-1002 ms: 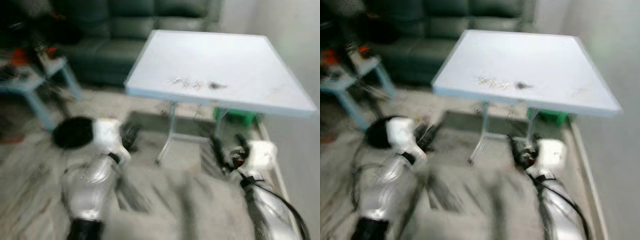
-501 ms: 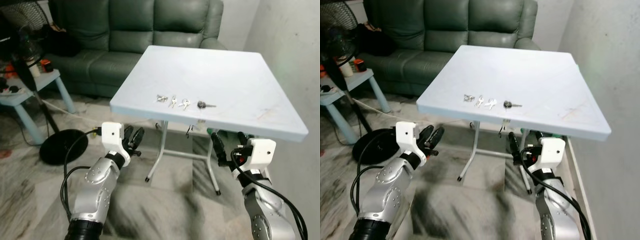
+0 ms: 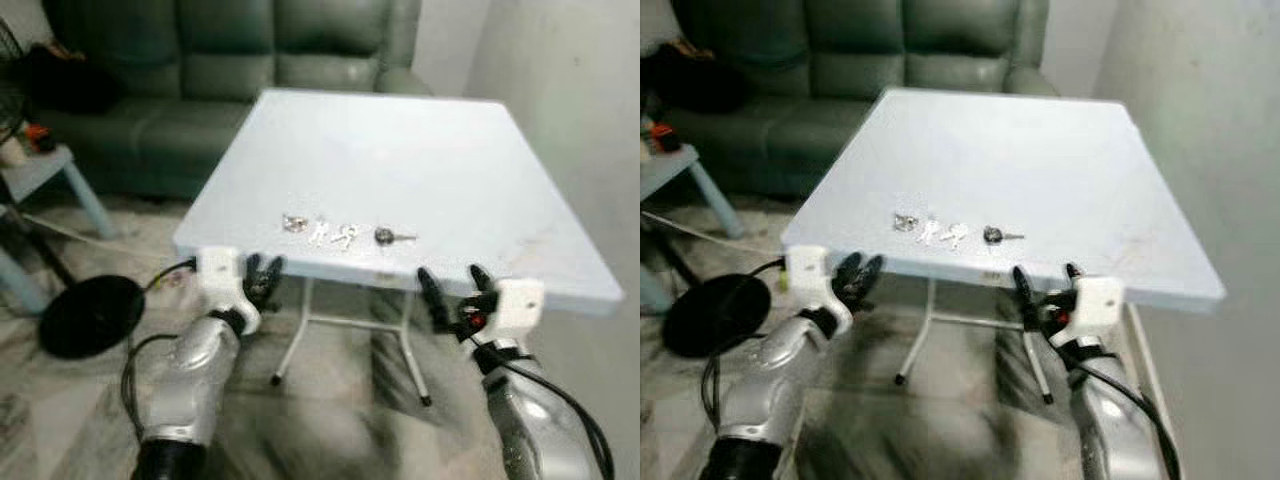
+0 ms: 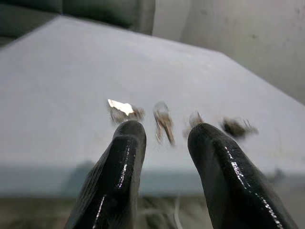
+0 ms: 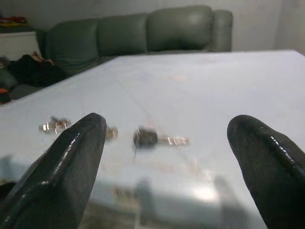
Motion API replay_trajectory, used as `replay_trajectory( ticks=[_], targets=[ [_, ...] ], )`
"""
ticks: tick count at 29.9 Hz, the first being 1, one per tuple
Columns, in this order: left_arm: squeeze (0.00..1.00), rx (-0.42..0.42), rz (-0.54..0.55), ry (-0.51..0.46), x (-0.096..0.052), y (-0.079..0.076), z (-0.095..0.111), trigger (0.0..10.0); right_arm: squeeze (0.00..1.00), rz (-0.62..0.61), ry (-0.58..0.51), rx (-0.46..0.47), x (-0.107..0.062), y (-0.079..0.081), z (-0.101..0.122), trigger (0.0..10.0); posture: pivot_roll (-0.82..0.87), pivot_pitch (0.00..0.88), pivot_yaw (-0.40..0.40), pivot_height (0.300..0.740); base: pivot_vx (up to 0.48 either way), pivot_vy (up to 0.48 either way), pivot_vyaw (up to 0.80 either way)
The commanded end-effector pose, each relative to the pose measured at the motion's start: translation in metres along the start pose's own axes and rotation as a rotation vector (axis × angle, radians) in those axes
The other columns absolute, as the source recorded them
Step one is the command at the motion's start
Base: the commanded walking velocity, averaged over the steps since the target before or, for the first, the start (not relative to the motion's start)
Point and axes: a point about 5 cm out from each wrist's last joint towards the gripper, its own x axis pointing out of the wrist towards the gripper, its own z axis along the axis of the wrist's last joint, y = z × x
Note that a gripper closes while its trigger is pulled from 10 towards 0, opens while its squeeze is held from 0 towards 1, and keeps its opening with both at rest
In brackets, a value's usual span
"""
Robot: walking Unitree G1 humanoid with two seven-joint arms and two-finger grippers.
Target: Hang keys on a hook
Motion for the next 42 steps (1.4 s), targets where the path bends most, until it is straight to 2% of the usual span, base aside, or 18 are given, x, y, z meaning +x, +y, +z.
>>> replay_trajectory(
  ticks=[1,12,16,19,23,34,39,42],
  targets=[
    [0.00,0.017,0.033,-0.003,-0.003,0.010,0.003,10.0,0.00,0.030,-0.013,0.007,0.003,0.008,0.002,10.0,0.10,0.037,-0.014,0.740,0.469,0.000,0.00],
    [0.00,0.014,0.032,-0.007,-0.001,0.009,0.003,10.0,0.00,0.038,-0.015,0.007,0.004,0.008,0.003,10.0,0.10,0.034,-0.016,0.740,0.469,0.000,0.00],
    [0.00,-0.033,0.048,-0.013,-0.001,0.005,0.001,10.0,0.00,0.049,-0.011,-0.001,0.004,0.008,0.004,10.0,0.10,0.032,-0.019,0.740,0.000,0.000,0.00],
    [0.00,0.039,0.038,-0.037,-0.001,-0.002,0.001,10.0,0.00,0.061,-0.004,-0.008,0.005,0.008,0.004,10.0,0.10,0.033,-0.022,0.740,0.000,0.000,0.00],
    [0.00,0.056,-0.006,-0.063,-0.003,-0.011,0.001,10.0,0.00,0.084,0.007,-0.019,0.004,0.008,0.003,10.0,0.10,0.031,-0.026,0.740,0.000,0.000,0.00],
    [0.00,0.117,-0.067,-0.078,-0.010,-0.024,-0.004,10.0,0.00,0.238,0.066,-0.042,0.003,0.017,0.003,10.0,0.10,0.029,-0.037,0.740,0.000,0.000,0.00],
    [0.00,0.094,-0.079,-0.076,-0.011,-0.027,-0.006,10.0,0.00,0.393,0.123,-0.104,-0.004,0.032,0.002,10.0,0.10,0.031,-0.045,0.740,0.000,0.000,0.00],
    [0.00,0.106,-0.100,-0.073,-0.013,-0.030,-0.007,10.0,0.00,0.424,0.151,-0.114,-0.005,0.037,0.000,10.0,0.11,0.032,-0.047,0.740,0.000,0.000,0.00]
  ],
)
